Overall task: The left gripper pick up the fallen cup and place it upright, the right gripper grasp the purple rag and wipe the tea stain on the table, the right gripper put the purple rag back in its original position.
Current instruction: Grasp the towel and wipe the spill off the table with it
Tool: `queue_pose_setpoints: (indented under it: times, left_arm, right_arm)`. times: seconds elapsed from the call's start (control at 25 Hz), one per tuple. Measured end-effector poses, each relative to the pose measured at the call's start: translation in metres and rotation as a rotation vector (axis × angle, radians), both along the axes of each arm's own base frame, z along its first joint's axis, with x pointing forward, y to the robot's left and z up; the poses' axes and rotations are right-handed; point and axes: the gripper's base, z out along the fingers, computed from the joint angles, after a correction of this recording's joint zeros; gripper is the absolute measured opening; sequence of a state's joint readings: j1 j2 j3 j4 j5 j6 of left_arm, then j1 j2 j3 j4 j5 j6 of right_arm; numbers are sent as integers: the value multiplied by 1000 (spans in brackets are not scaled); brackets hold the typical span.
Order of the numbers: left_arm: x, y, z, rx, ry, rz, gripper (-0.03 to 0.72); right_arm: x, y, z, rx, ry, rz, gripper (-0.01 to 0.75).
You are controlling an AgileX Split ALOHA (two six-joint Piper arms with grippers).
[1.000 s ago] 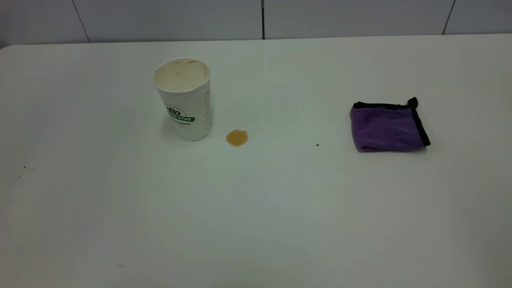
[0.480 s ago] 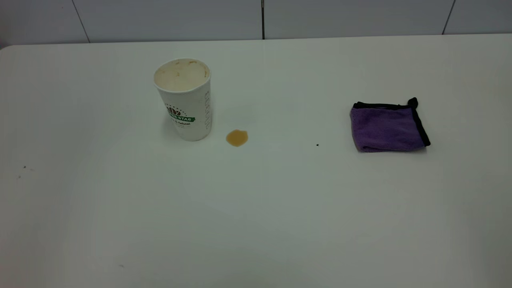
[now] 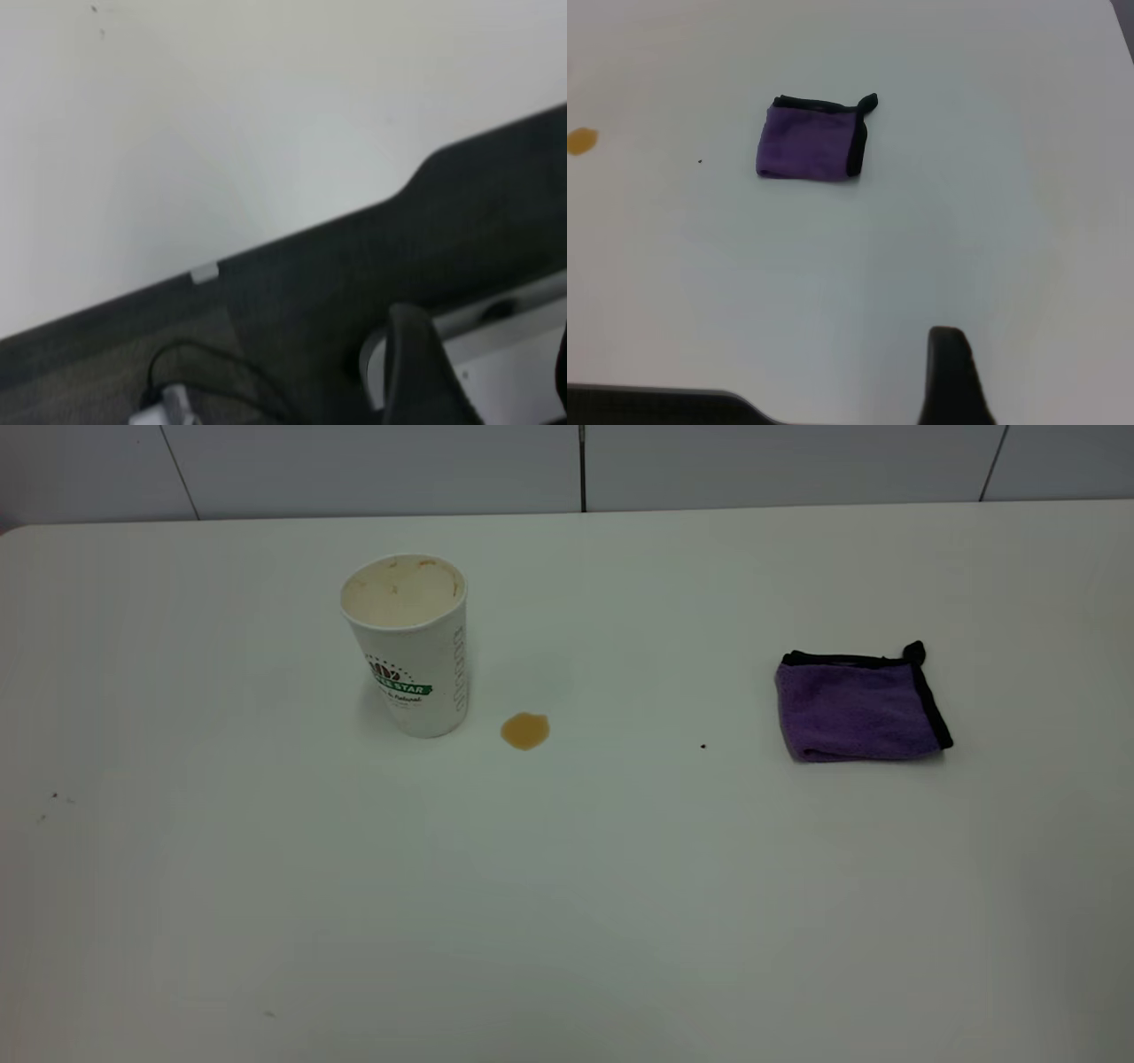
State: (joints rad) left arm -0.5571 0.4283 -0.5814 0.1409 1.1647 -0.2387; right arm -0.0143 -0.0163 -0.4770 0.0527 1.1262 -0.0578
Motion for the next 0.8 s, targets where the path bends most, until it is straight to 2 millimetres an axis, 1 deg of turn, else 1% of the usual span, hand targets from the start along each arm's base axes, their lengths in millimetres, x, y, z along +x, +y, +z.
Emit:
queue_pose_setpoints:
  times: [0.16,0.48,0.64,0.8]
  left_arm:
    - [-18,11,-9,-61,-80,22,414]
    - [-46,27,-10,-210,-252,30,414]
    - [-55,32,-11,-254,-307,38,414]
    - [-55,34,-11,-262,-315,65,414]
  right_arm:
    - [0,0,0,0,0,0,533]
    - [0,0,0,0,0,0,533]
    - [0,0,0,0,0,0,533]
    - [0,0,0,0,0,0,533]
